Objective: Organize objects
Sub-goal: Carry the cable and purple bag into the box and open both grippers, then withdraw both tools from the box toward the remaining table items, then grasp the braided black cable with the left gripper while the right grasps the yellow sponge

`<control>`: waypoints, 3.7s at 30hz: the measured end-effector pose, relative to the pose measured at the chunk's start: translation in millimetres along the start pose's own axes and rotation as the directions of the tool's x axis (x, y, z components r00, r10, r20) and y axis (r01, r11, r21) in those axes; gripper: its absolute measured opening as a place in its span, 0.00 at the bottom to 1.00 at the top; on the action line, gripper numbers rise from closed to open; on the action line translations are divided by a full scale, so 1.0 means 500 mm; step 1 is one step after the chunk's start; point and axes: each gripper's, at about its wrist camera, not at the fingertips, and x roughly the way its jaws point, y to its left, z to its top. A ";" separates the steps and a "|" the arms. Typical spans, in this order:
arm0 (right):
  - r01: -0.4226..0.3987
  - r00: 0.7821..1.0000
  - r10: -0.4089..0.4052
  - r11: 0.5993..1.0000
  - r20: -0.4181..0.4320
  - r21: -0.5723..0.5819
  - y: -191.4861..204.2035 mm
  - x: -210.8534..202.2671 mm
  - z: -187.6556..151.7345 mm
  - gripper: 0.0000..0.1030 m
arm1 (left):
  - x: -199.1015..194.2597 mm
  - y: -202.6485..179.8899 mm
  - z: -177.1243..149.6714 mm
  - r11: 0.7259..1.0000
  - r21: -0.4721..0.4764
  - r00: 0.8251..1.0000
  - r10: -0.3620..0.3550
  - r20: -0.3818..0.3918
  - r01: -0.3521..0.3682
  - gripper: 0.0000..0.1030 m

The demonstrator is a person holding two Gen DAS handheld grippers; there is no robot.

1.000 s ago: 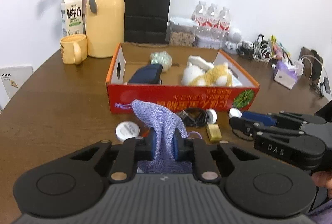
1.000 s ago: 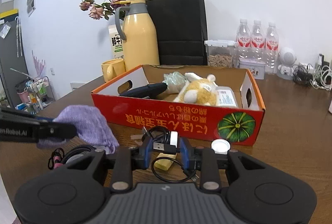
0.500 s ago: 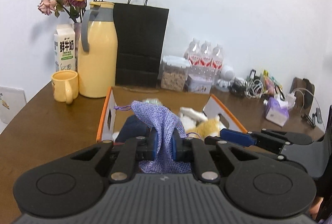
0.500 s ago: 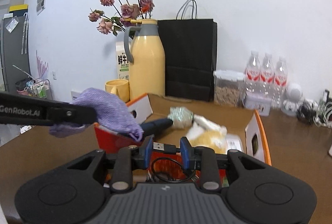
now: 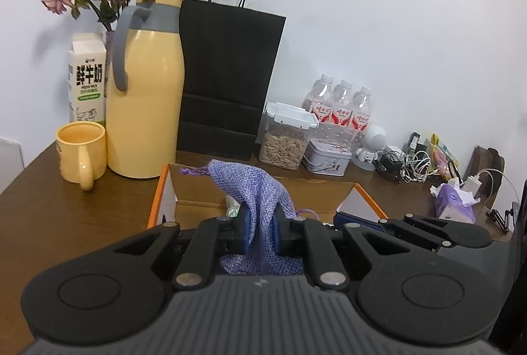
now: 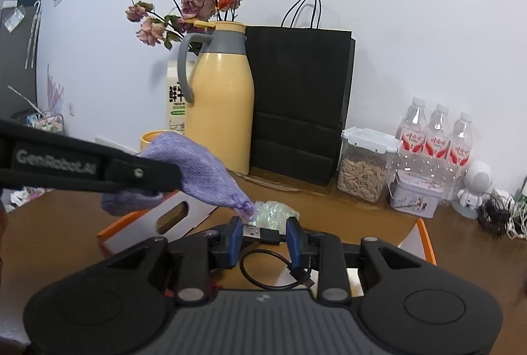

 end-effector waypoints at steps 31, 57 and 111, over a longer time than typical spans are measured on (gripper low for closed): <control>0.059 0.996 -0.057 0.998 -0.064 0.031 -0.047 0.082 -0.016 1.00 | 0.093 0.036 -0.001 0.997 -0.012 0.996 0.081 -0.030 -0.081 1.00; 0.097 0.992 -0.096 0.995 -0.075 0.011 0.010 -0.114 -0.075 1.00 | -0.135 0.016 -0.070 0.988 0.032 0.987 0.153 -0.041 -0.151 1.00; 0.080 0.972 -0.055 0.991 -0.227 0.106 -0.003 -0.195 -0.263 1.00 | -0.107 -0.049 -0.298 0.953 0.040 0.885 0.294 -0.362 -0.300 0.93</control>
